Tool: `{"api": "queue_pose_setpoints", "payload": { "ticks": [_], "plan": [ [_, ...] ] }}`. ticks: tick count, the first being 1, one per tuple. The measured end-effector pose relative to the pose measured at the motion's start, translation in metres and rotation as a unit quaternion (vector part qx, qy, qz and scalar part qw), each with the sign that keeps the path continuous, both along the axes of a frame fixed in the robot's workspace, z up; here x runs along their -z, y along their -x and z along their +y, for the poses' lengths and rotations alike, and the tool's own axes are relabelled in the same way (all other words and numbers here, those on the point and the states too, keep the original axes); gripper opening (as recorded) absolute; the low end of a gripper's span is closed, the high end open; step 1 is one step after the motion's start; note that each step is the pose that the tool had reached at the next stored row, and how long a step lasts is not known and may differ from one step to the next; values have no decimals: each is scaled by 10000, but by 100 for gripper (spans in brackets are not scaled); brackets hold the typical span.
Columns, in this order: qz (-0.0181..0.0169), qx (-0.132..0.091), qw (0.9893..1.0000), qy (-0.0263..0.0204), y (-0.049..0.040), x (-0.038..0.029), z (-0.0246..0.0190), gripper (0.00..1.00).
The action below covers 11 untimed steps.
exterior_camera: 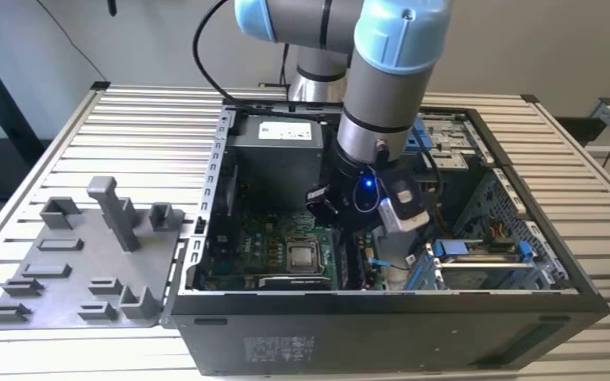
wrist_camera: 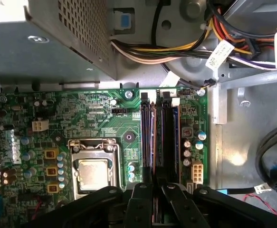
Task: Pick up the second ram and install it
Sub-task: 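Insert the second ram into the second slot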
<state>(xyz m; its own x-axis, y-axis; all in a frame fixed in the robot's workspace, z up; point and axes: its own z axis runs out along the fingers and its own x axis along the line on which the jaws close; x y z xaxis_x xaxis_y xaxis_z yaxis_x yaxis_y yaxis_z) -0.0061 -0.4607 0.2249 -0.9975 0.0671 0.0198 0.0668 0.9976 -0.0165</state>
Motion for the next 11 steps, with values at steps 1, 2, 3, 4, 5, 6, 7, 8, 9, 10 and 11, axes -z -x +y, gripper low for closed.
{"api": "queue_pose_setpoints", "payload": {
  "ticks": [1, 2, 3, 4, 5, 6, 7, 8, 9, 10, 11],
  "plan": [
    [-4, -12, 10000, 1, 0, 0, 0, 14],
    [-8, -25, 10000, 0, 0, 1, 0, 14],
    [-9, -50, 10000, 1, 0, 0, 0, 14],
    [-10, -83, 10000, 2, 0, 0, -1, 14],
    [-10, -112, 9999, 3, 0, 1, 0, 14],
    [-10, -146, 9999, 2, 0, 5, 0, 14],
    [-10, -187, 9998, 2, 0, 7, 0, 14],
    [-10, -219, 9998, 1, 0, 12, 0, 14],
    [-10, -243, 9997, 1, 0, 17, 0, 14],
    [-10, -259, 9997, 1, 0, 23, 0, 14],
    [-10, -264, 9997, 1, 0, 29, 0, 14]
  ]
}}
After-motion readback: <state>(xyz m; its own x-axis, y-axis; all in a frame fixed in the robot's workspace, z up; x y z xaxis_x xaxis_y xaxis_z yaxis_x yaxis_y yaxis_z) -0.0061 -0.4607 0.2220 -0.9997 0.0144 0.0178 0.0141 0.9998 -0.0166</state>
